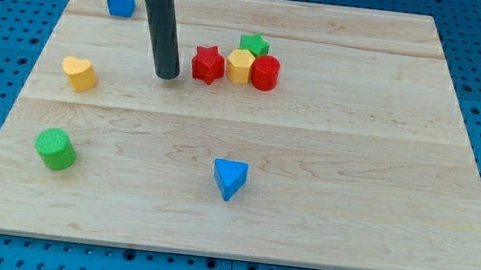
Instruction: Place the red star to the top left yellow hexagon
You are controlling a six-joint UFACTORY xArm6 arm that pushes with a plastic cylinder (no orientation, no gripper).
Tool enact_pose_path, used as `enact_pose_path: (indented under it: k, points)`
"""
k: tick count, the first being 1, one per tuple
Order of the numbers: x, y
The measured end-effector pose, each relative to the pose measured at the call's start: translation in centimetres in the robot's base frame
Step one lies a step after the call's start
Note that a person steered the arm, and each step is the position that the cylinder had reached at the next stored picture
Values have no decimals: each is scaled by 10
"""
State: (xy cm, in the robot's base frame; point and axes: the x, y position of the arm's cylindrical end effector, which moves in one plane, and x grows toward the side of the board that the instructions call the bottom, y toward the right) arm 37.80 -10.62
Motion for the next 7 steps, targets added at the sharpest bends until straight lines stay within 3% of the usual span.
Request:
enact_pose_path:
  k: [5,7]
  points:
    - [-20,27]
    - [-34,-50]
